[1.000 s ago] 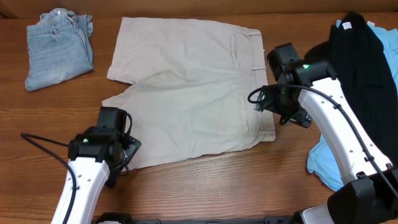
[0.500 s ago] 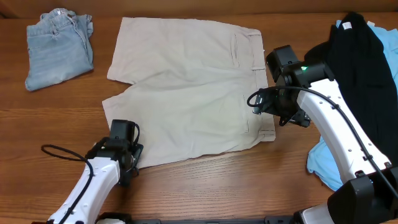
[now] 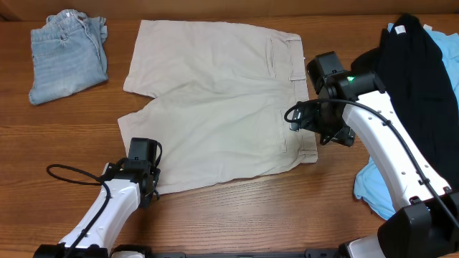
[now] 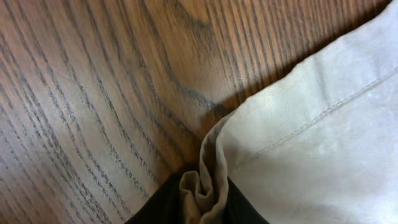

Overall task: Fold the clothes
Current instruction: 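Grasp the bottom hems of both shorts legs with left and right grippers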

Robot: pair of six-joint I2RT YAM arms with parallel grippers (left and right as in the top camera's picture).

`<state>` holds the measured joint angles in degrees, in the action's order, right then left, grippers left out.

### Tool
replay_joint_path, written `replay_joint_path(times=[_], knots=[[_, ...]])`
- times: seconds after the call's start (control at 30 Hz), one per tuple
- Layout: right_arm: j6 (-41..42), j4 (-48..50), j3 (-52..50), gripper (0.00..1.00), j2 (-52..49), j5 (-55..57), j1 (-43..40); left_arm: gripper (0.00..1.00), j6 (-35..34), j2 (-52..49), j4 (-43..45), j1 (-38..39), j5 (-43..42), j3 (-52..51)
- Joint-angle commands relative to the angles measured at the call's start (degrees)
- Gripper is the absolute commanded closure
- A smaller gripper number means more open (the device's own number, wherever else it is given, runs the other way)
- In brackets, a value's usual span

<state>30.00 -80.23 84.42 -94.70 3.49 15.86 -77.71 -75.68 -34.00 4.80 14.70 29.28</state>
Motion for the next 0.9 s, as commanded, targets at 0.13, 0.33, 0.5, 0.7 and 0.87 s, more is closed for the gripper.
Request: replay_joint_path(times=[0.13,0.33,0.5,0.7,0.87], knots=[[7.15,1.29,-5.51,0.09,0.44,-3.58,0.26,0.96,0.63,-2.05,0.17,0.11,-2.12,-1.9],[10.8,13.49,-16.33,0.19,0.44,-3.63,0.11,0.96,2.84,-2.05,-0.72,0.11,-2.12,-1.9],[10.78,26.16,-24.26,0.3,0.44,-3.37,0.11,0.96,2.95,-2.05,-1.92,0.11,-2.08,-1.9],[10.75,34.47,-30.6,0.37,0.39,-1.88,0.11,0.96,2.97,-2.05,-1.97,0.11,-2.12,-1.9],[10.75,35.95,-33.0,0.38,0.39,-0.79,0.11,0.96,2.95,-2.05,-1.92,0.11,-2.14,-1.9]])
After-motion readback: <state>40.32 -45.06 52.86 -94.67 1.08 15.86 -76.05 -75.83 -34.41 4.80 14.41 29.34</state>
